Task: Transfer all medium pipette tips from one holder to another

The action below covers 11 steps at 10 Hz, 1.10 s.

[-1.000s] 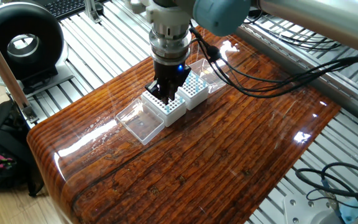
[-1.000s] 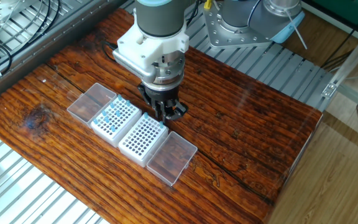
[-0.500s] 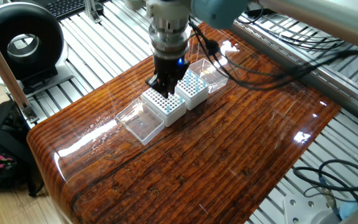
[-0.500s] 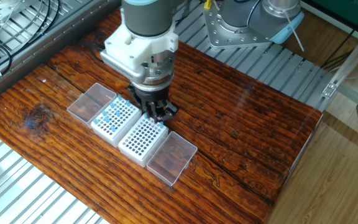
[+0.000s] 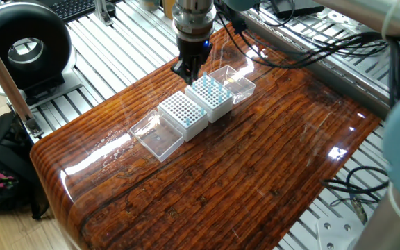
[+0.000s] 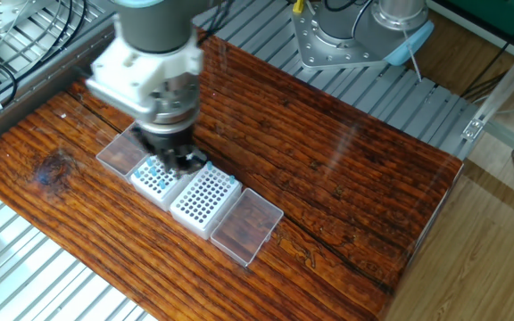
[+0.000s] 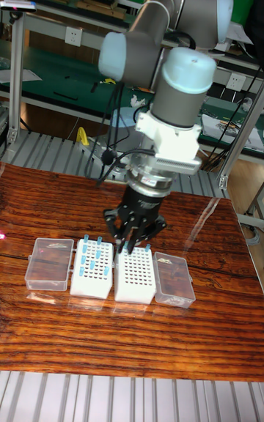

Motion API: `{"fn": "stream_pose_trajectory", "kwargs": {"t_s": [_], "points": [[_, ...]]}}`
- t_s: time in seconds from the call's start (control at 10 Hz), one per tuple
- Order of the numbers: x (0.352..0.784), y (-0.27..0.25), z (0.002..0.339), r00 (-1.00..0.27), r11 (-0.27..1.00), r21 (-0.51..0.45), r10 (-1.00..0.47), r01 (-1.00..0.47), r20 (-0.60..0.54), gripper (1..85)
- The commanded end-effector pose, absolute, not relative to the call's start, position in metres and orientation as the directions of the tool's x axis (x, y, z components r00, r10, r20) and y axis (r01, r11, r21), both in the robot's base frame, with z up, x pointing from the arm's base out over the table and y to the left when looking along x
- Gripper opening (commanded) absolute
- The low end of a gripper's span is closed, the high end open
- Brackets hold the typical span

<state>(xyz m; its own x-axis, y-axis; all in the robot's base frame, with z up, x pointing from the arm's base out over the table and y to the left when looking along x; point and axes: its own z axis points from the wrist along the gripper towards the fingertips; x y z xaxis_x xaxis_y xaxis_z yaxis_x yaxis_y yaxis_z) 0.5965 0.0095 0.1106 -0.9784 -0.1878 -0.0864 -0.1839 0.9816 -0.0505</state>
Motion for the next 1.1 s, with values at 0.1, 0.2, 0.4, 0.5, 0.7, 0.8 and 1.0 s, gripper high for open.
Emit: {"fn": "stream_pose_trajectory", "kwargs": {"t_s": [0.1,0.2,0.4,0.5,0.7,0.8,1.0], "points": [[0.628,-0.013,0.101,-0.964,0.972,-0.05,-0.234,-0.229,-0.127,25.3],[0.63,-0.013,0.097,-0.963,0.972,-0.05,-0.234,-0.229,-0.135,25.3],[0.632,-0.014,0.09,-0.961,0.971,-0.053,-0.237,-0.232,-0.145,25.3],[0.629,-0.008,0.084,-0.962,0.973,-0.034,-0.23,-0.227,-0.148,25.3],[0.623,0.0,0.079,-0.965,0.975,-0.017,-0.22,-0.22,-0.14,25.3],[0.622,0.0,0.079,-0.966,0.975,-0.015,-0.22,-0.22,-0.137,25.3],[0.619,-0.003,0.074,-0.965,0.974,-0.02,-0.227,-0.226,-0.134,25.3]]}}
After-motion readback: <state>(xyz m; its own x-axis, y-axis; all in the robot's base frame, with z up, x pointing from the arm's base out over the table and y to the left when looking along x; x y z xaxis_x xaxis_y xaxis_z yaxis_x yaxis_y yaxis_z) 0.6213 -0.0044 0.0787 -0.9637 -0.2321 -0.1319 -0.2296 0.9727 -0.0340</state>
